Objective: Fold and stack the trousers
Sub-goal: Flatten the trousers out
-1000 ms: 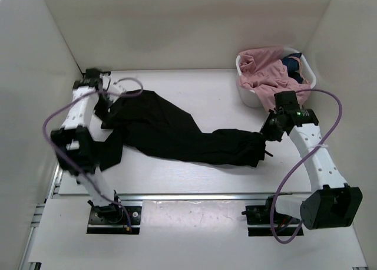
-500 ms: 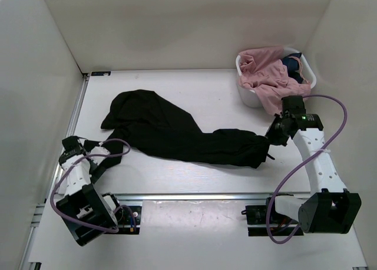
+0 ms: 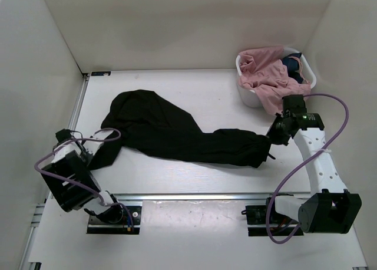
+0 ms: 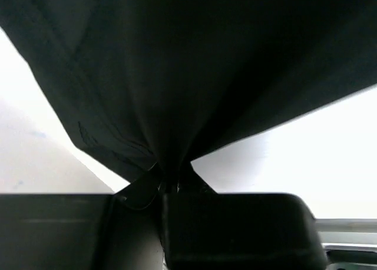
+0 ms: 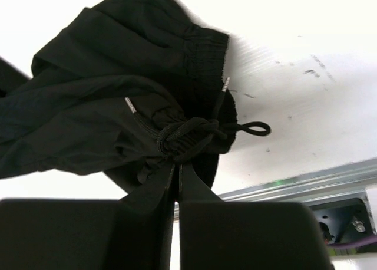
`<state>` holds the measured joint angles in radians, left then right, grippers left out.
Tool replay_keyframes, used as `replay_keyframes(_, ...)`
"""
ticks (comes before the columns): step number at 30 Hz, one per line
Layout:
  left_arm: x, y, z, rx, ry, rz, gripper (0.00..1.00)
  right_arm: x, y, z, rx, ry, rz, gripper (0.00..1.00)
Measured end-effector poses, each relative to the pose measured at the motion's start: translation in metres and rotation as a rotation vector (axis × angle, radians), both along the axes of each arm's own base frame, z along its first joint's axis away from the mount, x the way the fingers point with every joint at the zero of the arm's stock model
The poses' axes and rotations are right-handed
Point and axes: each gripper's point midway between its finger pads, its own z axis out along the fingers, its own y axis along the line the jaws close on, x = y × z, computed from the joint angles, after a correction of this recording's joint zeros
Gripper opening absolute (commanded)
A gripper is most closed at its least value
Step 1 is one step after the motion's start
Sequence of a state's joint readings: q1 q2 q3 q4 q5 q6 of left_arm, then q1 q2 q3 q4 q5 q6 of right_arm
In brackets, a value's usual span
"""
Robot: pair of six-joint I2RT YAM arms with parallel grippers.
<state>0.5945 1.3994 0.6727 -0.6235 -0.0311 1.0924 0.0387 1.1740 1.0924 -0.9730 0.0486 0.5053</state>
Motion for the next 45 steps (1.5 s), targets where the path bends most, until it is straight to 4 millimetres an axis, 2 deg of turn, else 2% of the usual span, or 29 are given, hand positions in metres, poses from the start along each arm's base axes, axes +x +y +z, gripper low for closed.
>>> replay_keyframes(2, -0.001, 0.011, 0.005, -0.003, 0.01, 0.037, 0.14, 0.001, -0.007, 0.005, -0.021, -0.006, -0.023, 0.0)
replay_keyframes(4, 0.002, 0.025, 0.025, -0.005, 0.002, 0.051, 0.14, 0.003, -0.021, 0.016, -0.055, -0.022, -0.074, 0.0)
replay_keyframes(6, 0.016, 0.043, 0.061, 0.007, -0.049, 0.053, 0.14, 0.005, -0.041, 0.034, -0.098, -0.056, -0.152, 0.0)
replay_keyframes(9, 0.051, 0.076, 0.139, 0.08, -0.201, 0.033, 0.14, -0.001, -0.076, 0.064, -0.164, -0.127, -0.284, 0.0)
replay_keyframes(11, 0.069, 0.086, 0.182, 0.112, -0.275, 0.01, 0.14, -0.01, -0.091, 0.078, -0.204, -0.161, -0.345, 0.0)
replay_keyframes(13, 0.085, 0.088, 0.205, 0.098, -0.305, -0.015, 0.14, -0.018, -0.095, 0.082, -0.22, -0.17, -0.364, 0.0)
replay_keyframes(14, 0.092, 0.088, 0.208, 0.083, -0.305, -0.025, 0.14, -0.021, -0.095, 0.08, -0.221, -0.164, -0.362, 0.0)
replay_keyframes(15, 0.1, 0.086, 0.206, 0.058, -0.289, -0.034, 0.14, -0.023, -0.094, 0.076, -0.221, -0.15, -0.359, 0.0)
replay_keyframes(17, 0.114, 0.081, 0.185, -0.014, -0.221, -0.044, 0.14, -0.029, -0.093, 0.059, -0.217, -0.104, -0.35, 0.0)
replay_keyframes(20, 0.125, 0.068, 0.128, -0.127, -0.059, -0.042, 0.14, -0.039, -0.089, 0.026, -0.206, 0.008, -0.332, 0.0)
replay_keyframes(22, 0.127, 0.053, 0.095, -0.189, 0.045, -0.053, 0.14, -0.042, -0.088, 0.016, -0.207, 0.044, -0.325, 0.0)
replay_keyframes(24, 0.131, 0.04, 0.077, -0.219, 0.104, -0.062, 0.14, -0.043, -0.089, 0.015, -0.209, 0.048, -0.323, 0.0)
replay_keyframes(28, 0.149, 0.023, 0.076, -0.205, 0.102, -0.075, 0.14, -0.038, -0.093, 0.015, -0.222, 0.038, -0.318, 0.0)
replay_keyframes(29, 0.158, 0.021, 0.079, -0.196, 0.088, -0.075, 0.18, -0.035, -0.094, 0.014, -0.223, 0.04, -0.315, 0.0)
replay_keyframes(32, 0.187, 0.024, 0.081, -0.159, 0.038, -0.043, 0.3, -0.026, -0.096, 0.004, -0.229, 0.062, -0.3, 0.0)
replay_keyframes(33, 0.198, 0.027, 0.08, -0.149, 0.024, -0.025, 0.42, -0.023, -0.097, 0.0, -0.229, 0.072, -0.295, 0.0)
replay_keyframes(37, 0.233, 0.044, 0.057, -0.111, -0.018, 0.084, 0.61, -0.016, -0.098, -0.01, -0.225, 0.098, -0.286, 0.0)
replay_keyframes(39, 0.236, 0.048, 0.044, -0.111, -0.016, 0.142, 0.65, -0.014, -0.096, -0.011, -0.217, 0.093, -0.282, 0.0)
replay_keyframes(41, 0.232, 0.051, 0.041, -0.121, -0.017, 0.188, 0.66, -0.013, -0.095, -0.01, -0.21, 0.087, -0.278, 0.0)
replay_keyframes(43, 0.221, 0.056, 0.044, -0.132, -0.036, 0.234, 0.66, -0.011, -0.094, -0.01, -0.206, 0.08, -0.271, 0.0)
replay_keyframes(45, 0.201, 0.063, 0.05, -0.14, -0.059, 0.282, 0.66, -0.01, -0.094, -0.009, -0.205, 0.071, -0.264, 0.0)
